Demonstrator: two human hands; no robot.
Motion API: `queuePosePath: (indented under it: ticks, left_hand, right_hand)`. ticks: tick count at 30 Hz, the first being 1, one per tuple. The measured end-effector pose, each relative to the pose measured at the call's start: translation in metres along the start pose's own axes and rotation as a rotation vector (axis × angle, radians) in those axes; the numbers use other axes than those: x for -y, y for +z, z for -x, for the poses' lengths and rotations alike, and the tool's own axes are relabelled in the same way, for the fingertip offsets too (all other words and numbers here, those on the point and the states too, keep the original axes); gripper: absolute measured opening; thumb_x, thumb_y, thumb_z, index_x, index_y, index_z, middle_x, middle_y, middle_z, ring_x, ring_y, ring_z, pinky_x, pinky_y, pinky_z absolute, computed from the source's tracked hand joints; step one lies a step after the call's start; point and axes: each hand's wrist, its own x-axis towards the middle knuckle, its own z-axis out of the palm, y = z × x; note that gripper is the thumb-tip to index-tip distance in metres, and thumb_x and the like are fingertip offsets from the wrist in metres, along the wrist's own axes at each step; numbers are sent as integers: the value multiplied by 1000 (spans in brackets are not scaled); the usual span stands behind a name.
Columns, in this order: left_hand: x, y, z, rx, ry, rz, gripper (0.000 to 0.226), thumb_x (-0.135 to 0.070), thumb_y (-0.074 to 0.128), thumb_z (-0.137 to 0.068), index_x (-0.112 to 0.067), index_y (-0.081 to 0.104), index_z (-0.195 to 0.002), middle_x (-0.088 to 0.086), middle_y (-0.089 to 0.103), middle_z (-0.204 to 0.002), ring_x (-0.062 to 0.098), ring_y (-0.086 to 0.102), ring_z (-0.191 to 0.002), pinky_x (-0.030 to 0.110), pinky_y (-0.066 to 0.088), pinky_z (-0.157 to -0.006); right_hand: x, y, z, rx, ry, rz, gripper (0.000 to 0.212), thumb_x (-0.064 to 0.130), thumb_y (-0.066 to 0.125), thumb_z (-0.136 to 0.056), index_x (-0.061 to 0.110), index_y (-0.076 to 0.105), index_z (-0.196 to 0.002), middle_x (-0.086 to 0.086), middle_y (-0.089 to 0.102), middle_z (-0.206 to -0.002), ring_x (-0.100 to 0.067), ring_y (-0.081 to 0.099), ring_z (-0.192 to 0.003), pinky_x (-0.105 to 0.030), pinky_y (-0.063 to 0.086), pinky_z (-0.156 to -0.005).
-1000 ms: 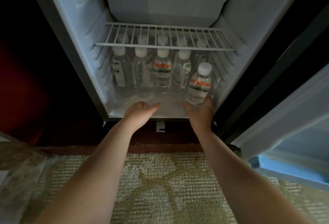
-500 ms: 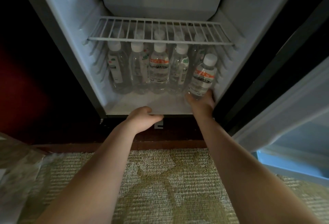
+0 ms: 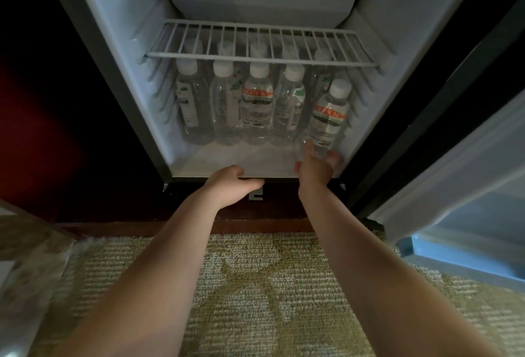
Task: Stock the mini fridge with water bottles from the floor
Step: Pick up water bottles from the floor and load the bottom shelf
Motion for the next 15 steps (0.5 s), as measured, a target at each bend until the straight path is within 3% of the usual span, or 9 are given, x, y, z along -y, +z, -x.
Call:
queuePosePath:
  ticks: [3, 6, 8, 12, 15]
  left_hand:
    - [-1, 0, -2, -13, -1, -12, 69, -49, 58, -87, -14, 39, -143, 2, 41, -147, 23, 43, -131, 30, 36, -101]
    - [-2, 1, -4, -25, 1, -50, 72, -50, 56, -88, -13, 35, -145, 5, 37, -150, 24, 40, -134, 34, 35, -106]
    - [-2, 1, -5, -33, 1, -60, 72, -51, 56, -88, -13, 35, -145, 5, 36, -150, 25, 39, -134, 34, 35, -105]
    - [-3, 0, -7, -41, 2, -59, 71, -51, 55, -88, -13, 35, -145, 6, 36, -150, 25, 39, -134, 34, 35, -104]
    - [-2, 0, -7, -49, 1, -70, 68, -49, 54, -90, -12, 36, -144, 7, 38, -149, 25, 40, -133, 34, 35, -104]
  right_hand:
    - [2, 5, -13, 15, -104, 210, 58, 44, 68, -80, 14, 46, -124, -12, 56, -119, -29, 61, -101, -47, 54, -88]
    - [8, 9, -28, 34, -108, 312, 59, 53, 66, -76, 21, 50, -123, -6, 54, -119, -31, 60, -105, -49, 53, -89]
    - [15, 8, -28, 37, -127, 356, 53, 47, 67, -80, 21, 51, -123, -6, 55, -118, -29, 61, -103, -48, 54, -87]
    - [17, 2, -30, 169, -82, 333, 43, 24, 66, -87, 18, 49, -126, -11, 61, -111, -23, 64, -84, -31, 56, -63]
    - [22, -1, -28, 211, -57, 317, 28, 17, 64, -87, 24, 51, -111, -12, 62, -112, -25, 65, -80, -30, 55, -57]
